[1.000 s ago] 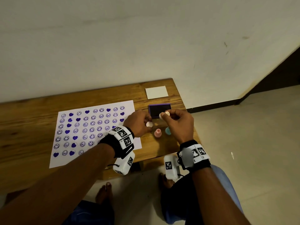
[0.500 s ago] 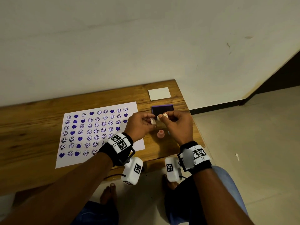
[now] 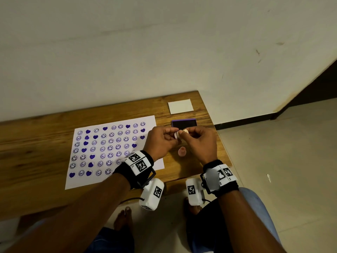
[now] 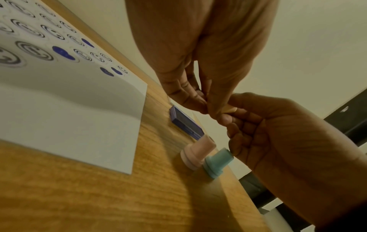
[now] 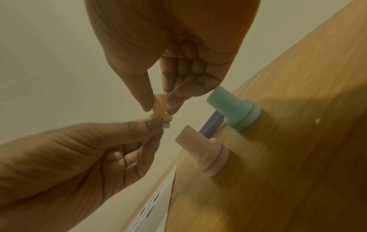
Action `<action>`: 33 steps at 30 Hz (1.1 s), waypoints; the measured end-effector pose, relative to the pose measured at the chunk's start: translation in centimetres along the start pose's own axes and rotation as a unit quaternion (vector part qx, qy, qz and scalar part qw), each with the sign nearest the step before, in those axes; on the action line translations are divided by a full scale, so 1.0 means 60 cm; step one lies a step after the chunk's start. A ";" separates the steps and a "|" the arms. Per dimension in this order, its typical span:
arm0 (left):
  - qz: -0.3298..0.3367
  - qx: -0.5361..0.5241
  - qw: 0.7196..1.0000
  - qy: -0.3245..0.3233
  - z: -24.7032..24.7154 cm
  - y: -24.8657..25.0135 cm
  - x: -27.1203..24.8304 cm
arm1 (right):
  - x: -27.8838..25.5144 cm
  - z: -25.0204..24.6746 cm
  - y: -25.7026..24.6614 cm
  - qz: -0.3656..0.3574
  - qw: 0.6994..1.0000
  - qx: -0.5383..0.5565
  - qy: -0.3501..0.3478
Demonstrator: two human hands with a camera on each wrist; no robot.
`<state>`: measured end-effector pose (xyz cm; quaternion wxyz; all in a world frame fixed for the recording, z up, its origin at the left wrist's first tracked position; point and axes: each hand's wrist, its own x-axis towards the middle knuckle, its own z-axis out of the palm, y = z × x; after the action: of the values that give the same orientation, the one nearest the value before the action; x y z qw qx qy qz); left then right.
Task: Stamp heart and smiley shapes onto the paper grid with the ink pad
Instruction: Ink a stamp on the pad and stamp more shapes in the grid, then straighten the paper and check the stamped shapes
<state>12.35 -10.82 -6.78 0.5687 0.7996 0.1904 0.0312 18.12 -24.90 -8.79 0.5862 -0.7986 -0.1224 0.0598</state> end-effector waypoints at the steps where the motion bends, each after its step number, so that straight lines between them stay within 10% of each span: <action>1: 0.003 0.002 1.000 -0.001 0.000 0.001 0.000 | 0.000 -0.001 0.000 0.001 1.000 0.001 0.000; 20: 0.097 0.100 0.990 -0.006 0.001 0.044 0.003 | 0.008 -0.033 -0.018 0.046 0.990 0.121 -0.049; 33: 0.098 0.185 0.978 -0.011 -0.025 -0.004 -0.024 | 0.004 -0.012 -0.012 -0.042 0.958 -0.285 0.010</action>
<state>10.54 -9.87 -6.25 0.4076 0.9058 0.1074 0.0429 18.42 -25.31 -7.88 0.3374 -0.9273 -0.1620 -0.0102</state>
